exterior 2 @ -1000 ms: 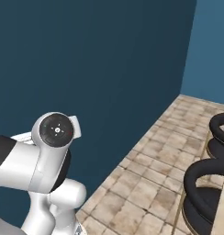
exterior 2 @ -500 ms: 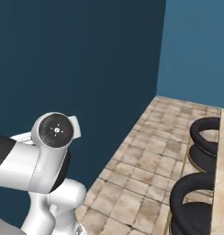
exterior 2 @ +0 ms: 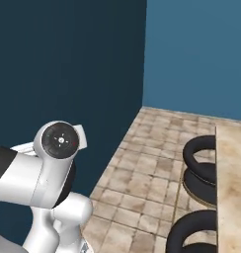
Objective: Pick the water bottle, boxed drink from the counter and place them in the open cabinet.
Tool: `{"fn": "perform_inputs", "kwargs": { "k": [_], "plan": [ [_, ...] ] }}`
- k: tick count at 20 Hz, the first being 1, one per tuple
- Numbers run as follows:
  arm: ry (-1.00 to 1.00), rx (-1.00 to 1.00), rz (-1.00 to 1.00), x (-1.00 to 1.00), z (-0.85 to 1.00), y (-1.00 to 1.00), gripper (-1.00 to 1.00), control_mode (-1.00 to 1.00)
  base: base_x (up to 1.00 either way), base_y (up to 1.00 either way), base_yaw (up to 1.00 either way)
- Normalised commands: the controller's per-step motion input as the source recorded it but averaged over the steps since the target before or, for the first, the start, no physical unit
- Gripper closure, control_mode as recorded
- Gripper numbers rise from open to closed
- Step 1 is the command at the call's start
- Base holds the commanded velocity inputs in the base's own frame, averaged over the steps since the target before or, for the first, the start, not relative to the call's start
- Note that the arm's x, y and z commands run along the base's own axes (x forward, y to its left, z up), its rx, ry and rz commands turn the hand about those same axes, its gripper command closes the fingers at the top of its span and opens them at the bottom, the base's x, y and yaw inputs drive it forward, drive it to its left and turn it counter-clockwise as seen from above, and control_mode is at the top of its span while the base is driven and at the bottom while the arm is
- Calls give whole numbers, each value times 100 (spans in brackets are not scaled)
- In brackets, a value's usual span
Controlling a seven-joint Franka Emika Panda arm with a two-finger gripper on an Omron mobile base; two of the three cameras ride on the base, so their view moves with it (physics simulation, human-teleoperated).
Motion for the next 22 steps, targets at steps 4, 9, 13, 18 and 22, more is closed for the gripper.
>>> {"fn": "perform_inputs", "kwargs": {
  "k": [4, 9, 13, 18, 22],
  "plan": [
    [0, 0, 0, 0, 0, 0, -100, 100, 85, 10, -19],
    [0, 0, 0, 0, 0, 0, -100, 100, 91, 14, -12],
    [0, 0, 0, 0, 0, 0, -100, 100, 91, 15, -13],
    [0, 0, 0, 0, 0, 0, -100, 100, 88, 17, -17],
    [0, 0, 0, 0, 0, 0, -100, 100, 87, 16, -17]
  ]
}}
